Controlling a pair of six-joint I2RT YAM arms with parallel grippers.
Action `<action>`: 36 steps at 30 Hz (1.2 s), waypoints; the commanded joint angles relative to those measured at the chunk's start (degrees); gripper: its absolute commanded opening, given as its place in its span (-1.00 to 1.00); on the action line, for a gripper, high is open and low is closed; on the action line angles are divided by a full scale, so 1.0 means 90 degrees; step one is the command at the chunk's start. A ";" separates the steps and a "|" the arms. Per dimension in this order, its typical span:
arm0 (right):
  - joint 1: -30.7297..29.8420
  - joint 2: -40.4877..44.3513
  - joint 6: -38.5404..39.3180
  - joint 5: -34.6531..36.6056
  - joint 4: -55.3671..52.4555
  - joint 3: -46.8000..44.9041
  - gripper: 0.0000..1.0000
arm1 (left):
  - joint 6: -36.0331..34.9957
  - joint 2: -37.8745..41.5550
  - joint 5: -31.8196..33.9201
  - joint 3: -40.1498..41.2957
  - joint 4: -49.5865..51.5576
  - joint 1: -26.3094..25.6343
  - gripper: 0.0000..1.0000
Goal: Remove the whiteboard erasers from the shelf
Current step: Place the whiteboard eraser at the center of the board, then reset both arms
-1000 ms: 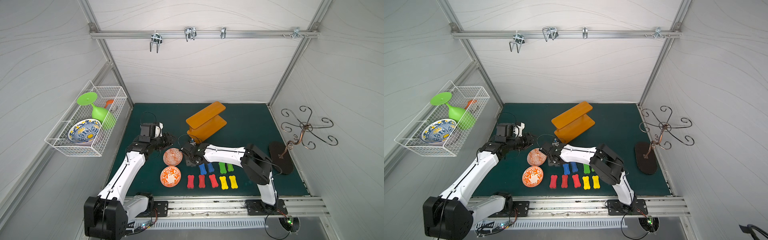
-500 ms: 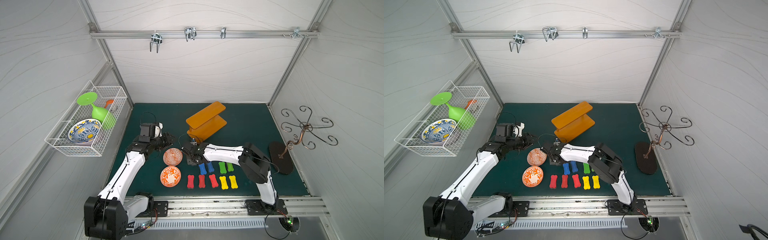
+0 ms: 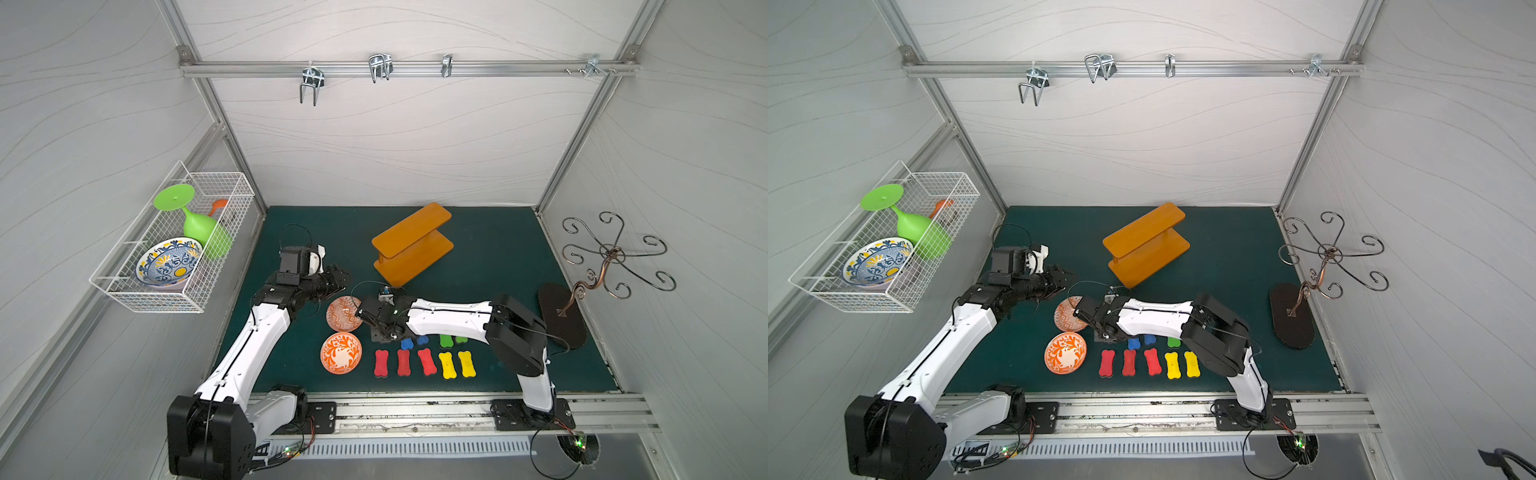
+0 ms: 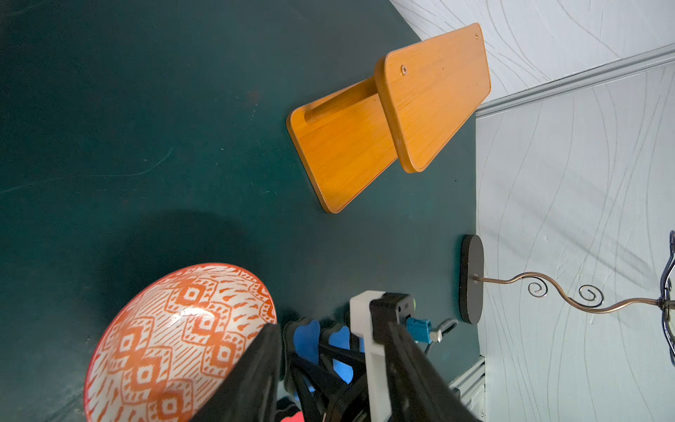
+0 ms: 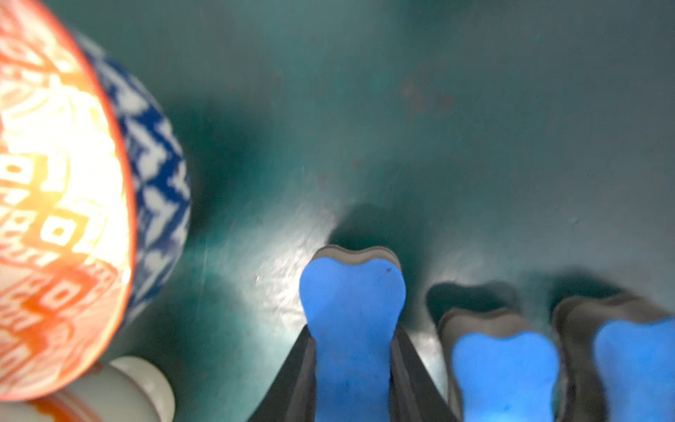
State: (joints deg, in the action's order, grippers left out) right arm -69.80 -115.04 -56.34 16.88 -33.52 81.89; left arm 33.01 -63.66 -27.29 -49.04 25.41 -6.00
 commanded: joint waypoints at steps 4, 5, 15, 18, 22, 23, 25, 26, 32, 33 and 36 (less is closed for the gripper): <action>-0.0060 0.0030 -0.0269 -0.0200 -0.0193 -0.0105 -0.24 | -0.0074 0.0149 -0.0054 -0.0004 -0.0187 0.0051 0.00; -0.0056 0.0043 -0.0257 -0.0222 -0.0180 -0.0119 -0.18 | -0.0084 0.0144 -0.0056 -0.0013 -0.0178 0.0051 0.00; -0.0067 0.1771 0.1187 0.0630 0.0155 -0.0711 0.32 | -0.0519 0.0476 0.0635 -0.0239 0.0049 0.0056 0.41; 0.0208 0.3007 0.2299 0.1509 0.0350 -0.1464 0.64 | -0.0670 0.0784 0.1768 -0.0276 0.0047 0.0051 0.68; 0.1467 0.4640 0.4201 0.1784 0.1544 -0.3105 0.98 | -0.0842 0.1525 0.3348 0.0443 -0.1021 0.0036 0.73; 0.1871 0.4968 0.4726 0.1748 0.2025 -0.3563 0.98 | -0.0953 0.1768 0.3741 0.0739 -0.1473 0.0041 0.70; 0.2720 0.5345 0.6273 0.1594 0.3071 -0.4406 0.98 | -0.1901 0.2202 0.3759 0.1499 -0.2601 0.0033 0.63; 0.3259 0.5452 0.7075 0.1414 0.3479 -0.4737 0.98 | -0.2244 0.2313 0.3905 0.1958 -0.3307 0.0041 0.58; 0.5665 0.5910 0.6304 -0.0579 0.4526 -0.5389 0.98 | -0.3627 0.0786 0.3873 0.2127 -0.3834 0.0084 0.51; 0.6010 0.5882 0.6303 -0.0655 0.4792 -0.5502 0.98 | -0.3810 0.0501 0.3834 0.2168 -0.4049 0.0139 0.50; 0.7508 0.5906 0.5649 -0.1868 0.5787 -0.5947 0.98 | -0.4116 -0.0320 0.3223 0.2428 -0.4864 0.0631 0.46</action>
State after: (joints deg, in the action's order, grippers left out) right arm -10.09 -63.22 -3.38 12.01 5.10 31.40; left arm 3.14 -62.94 5.04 -28.42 -7.70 -3.25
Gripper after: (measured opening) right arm 0.989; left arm 0.729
